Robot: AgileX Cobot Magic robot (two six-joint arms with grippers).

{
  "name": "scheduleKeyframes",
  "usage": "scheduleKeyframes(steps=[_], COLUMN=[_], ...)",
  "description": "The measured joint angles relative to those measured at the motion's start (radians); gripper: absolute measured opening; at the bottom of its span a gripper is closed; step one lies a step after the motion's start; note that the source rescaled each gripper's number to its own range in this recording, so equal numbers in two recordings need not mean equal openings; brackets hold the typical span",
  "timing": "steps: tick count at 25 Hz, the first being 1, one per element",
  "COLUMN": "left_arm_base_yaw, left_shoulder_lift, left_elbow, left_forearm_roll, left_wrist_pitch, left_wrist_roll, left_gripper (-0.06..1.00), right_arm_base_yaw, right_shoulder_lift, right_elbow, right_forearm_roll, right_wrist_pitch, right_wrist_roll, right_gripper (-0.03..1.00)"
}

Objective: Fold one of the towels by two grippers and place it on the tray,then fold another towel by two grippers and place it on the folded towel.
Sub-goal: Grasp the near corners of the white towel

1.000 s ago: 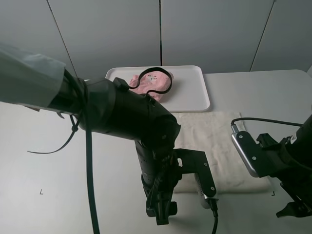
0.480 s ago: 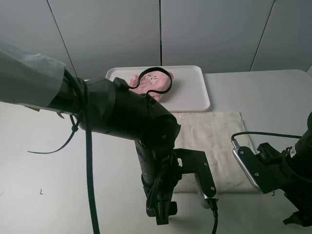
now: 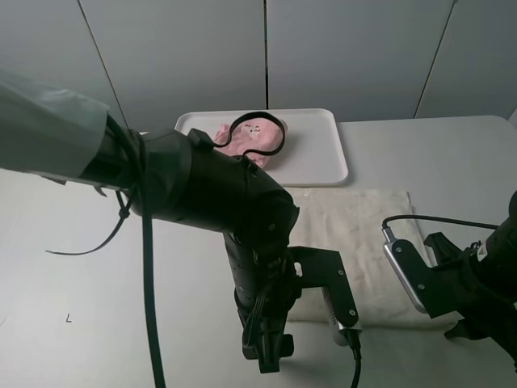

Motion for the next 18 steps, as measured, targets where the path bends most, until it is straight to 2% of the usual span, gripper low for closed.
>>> scheduleKeyframes(steps=[11, 13, 18], left_arm_base_yaw=[0.000, 0.000, 0.000], left_shoulder_lift=[0.000, 0.000, 0.000], left_elbow=[0.000, 0.000, 0.000], left_forearm_roll=[0.000, 0.000, 0.000], left_wrist_pitch=[0.000, 0.000, -0.006], left_wrist_roll=[-0.002, -0.002, -0.029], left_gripper=[1.00, 0.99, 0.99], right_arm_base_yaw=[0.000, 0.000, 0.000], right_shoulder_lift=[0.013, 0.013, 0.013], right_elbow=[-0.002, -0.002, -0.002], right_forearm_roll=[-0.002, -0.002, -0.002], right_wrist_pitch=[-0.003, -0.010, -0.038], right_wrist_roll=[0.002, 0.013, 0.031], right_gripper=[0.37, 0.31, 0.03])
